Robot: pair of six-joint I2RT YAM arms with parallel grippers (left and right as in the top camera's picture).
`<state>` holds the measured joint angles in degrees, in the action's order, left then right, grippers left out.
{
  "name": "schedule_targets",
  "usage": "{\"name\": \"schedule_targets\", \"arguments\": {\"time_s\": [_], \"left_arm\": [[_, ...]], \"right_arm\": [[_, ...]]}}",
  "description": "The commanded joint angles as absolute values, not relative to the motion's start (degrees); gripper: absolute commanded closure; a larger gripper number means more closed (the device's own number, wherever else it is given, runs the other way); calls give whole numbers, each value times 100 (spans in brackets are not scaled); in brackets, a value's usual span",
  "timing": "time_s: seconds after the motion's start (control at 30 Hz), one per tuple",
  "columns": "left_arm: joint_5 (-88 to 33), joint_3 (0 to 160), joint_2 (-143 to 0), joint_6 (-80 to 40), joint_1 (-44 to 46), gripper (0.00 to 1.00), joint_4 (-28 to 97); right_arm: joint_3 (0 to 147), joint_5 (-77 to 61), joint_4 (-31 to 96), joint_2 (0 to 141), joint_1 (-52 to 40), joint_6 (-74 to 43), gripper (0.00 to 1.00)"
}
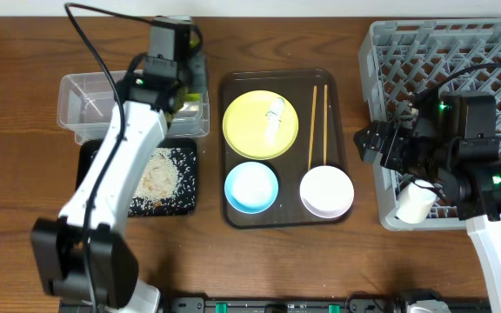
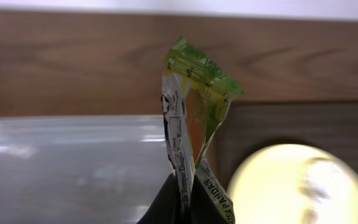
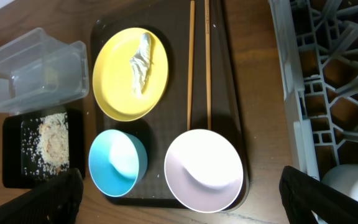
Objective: Sort waste into correct bins and load items into the dishwasher rack
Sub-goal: 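Grasp the white tissue from the yellow plate and drop it in the clear bin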
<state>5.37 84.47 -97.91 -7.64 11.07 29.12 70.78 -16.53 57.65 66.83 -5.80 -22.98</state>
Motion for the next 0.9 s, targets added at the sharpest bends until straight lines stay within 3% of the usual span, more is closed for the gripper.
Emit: {"name": "schedule_targets", "arguments": {"time_s": [0.0, 0.03, 0.07, 0.1, 0.13, 0.2, 0.4, 0.67, 0.87], "left_arm": [[821, 8311, -10318, -731, 834, 92, 2947], [821, 8311, -10401, -731, 768, 89, 2923], [808, 8311, -10464, -733, 709, 77, 2888], [729, 8311, -10490, -733, 668, 55, 2860], [646, 8313, -10490, -733, 657, 47, 2838], [298, 8355, -10403, -735, 672, 39, 2840], [-1459, 8372, -10051, -733, 1173, 44, 2897], [-1428, 8228, -10726, -34, 2434, 46, 2823], [-854, 8228, -11548, -19, 2886, 46, 2486]], "right_arm": [[7148, -1695, 5769, 6676, -532, -2226, 2], [7148, -1695, 5767, 6676, -532, -2226, 2], [7148, -1695, 5767, 6676, -532, -2226, 2], [7148, -1695, 5769, 6676, -532, -2226, 2], [7148, -1695, 5771, 6676, -532, -2224, 2], [7148, -1693, 5802, 6676, -532, -2224, 2], [7148, -1693, 5813, 6676, -532, -2224, 2], [7148, -1695, 5815, 6676, -532, -2224, 2], [7148, -1697, 5811, 6676, -532, -2226, 2]]}}
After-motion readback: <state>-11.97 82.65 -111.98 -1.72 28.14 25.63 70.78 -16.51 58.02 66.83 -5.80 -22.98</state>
